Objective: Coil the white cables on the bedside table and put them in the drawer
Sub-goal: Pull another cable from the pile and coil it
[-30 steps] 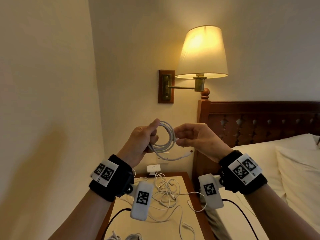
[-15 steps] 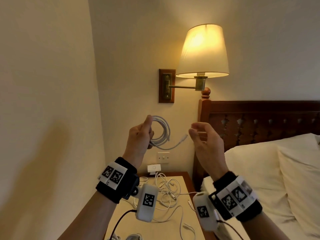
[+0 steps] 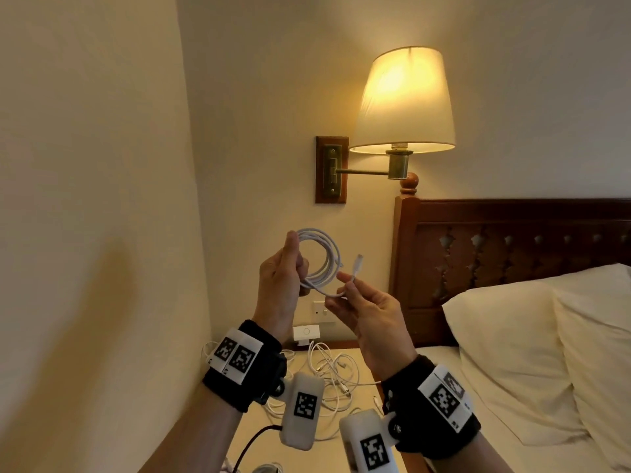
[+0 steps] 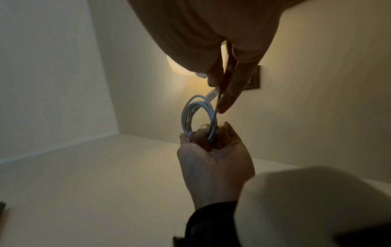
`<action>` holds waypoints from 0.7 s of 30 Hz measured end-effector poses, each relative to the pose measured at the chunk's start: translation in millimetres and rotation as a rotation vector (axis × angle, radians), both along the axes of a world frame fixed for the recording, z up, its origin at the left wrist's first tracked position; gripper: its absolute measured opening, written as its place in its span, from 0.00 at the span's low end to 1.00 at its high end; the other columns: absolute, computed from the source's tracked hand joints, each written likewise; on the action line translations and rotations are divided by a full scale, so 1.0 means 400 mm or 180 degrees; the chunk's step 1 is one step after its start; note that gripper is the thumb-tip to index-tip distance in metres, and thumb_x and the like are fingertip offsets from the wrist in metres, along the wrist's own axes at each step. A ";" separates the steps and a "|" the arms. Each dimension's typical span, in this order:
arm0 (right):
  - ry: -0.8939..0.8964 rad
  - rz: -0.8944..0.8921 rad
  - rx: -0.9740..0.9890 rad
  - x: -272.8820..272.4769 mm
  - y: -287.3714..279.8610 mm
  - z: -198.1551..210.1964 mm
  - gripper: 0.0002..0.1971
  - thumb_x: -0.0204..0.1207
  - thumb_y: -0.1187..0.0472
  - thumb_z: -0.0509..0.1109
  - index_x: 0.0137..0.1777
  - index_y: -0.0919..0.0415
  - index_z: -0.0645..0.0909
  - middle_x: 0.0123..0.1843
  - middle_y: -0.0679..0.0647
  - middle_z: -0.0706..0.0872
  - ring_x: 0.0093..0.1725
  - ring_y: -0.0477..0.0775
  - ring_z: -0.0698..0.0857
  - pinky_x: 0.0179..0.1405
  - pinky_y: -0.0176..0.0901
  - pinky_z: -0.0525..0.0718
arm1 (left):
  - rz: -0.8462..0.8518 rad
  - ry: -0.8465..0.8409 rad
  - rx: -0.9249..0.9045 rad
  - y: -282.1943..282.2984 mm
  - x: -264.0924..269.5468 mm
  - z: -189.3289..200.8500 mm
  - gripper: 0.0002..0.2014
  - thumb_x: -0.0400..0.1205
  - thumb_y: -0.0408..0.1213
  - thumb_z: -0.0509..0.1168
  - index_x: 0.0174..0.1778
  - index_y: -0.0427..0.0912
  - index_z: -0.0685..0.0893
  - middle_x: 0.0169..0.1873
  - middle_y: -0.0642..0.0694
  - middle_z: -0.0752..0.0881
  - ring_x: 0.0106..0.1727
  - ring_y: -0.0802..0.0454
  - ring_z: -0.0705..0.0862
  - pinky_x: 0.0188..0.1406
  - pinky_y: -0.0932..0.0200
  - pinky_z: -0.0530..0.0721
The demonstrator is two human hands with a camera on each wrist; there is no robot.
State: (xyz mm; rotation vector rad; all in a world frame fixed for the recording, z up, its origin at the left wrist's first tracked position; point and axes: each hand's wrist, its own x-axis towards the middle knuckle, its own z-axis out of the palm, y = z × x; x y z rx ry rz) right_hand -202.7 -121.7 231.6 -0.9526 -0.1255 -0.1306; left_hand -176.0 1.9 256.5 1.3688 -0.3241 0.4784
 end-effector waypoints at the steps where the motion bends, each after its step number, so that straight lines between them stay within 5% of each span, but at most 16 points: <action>1: 0.0072 0.0067 0.0057 0.002 0.001 -0.004 0.11 0.84 0.71 0.61 0.58 0.70 0.83 0.36 0.58 0.84 0.32 0.51 0.88 0.42 0.40 0.91 | -0.0036 -0.0001 -0.0044 0.001 -0.001 0.001 0.24 0.88 0.53 0.51 0.26 0.47 0.68 0.18 0.55 0.65 0.22 0.57 0.63 0.27 0.59 0.66; 5: 0.0451 0.0246 0.0047 0.010 -0.001 -0.001 0.06 0.78 0.73 0.68 0.51 0.73 0.84 0.38 0.62 0.87 0.31 0.50 0.88 0.33 0.34 0.89 | -0.0360 -0.0005 -0.0313 -0.004 -0.014 0.010 0.23 0.87 0.53 0.52 0.27 0.47 0.68 0.19 0.55 0.64 0.23 0.56 0.61 0.26 0.59 0.64; 9: 0.0337 0.0507 -0.0287 0.014 -0.006 0.015 0.06 0.78 0.74 0.67 0.43 0.70 0.86 0.36 0.60 0.89 0.33 0.49 0.86 0.35 0.34 0.87 | -0.0559 0.0107 -0.0400 -0.015 -0.026 0.013 0.22 0.86 0.53 0.53 0.27 0.46 0.69 0.20 0.53 0.63 0.23 0.55 0.63 0.33 0.55 0.70; 11: 0.0111 0.0497 -0.0392 0.014 -0.008 0.026 0.09 0.79 0.74 0.65 0.44 0.68 0.87 0.38 0.59 0.88 0.36 0.50 0.84 0.39 0.36 0.86 | -0.0612 0.0203 -0.0497 -0.017 -0.028 0.010 0.23 0.87 0.52 0.53 0.27 0.46 0.69 0.20 0.52 0.63 0.22 0.55 0.66 0.41 0.49 0.74; 16: -0.0302 0.0492 -0.0406 0.015 -0.017 0.047 0.13 0.81 0.75 0.61 0.47 0.65 0.87 0.39 0.55 0.90 0.38 0.47 0.87 0.42 0.35 0.86 | -0.0612 0.0439 -0.0641 -0.018 -0.035 0.008 0.23 0.88 0.52 0.53 0.27 0.46 0.69 0.19 0.52 0.64 0.21 0.55 0.64 0.31 0.55 0.68; 21: -0.0147 0.0744 0.0003 0.019 -0.026 0.058 0.11 0.81 0.73 0.60 0.52 0.66 0.84 0.40 0.57 0.90 0.38 0.47 0.88 0.39 0.35 0.87 | -0.0690 0.0645 -0.0684 -0.019 -0.039 0.010 0.23 0.88 0.51 0.53 0.26 0.46 0.69 0.18 0.52 0.64 0.21 0.56 0.65 0.33 0.54 0.72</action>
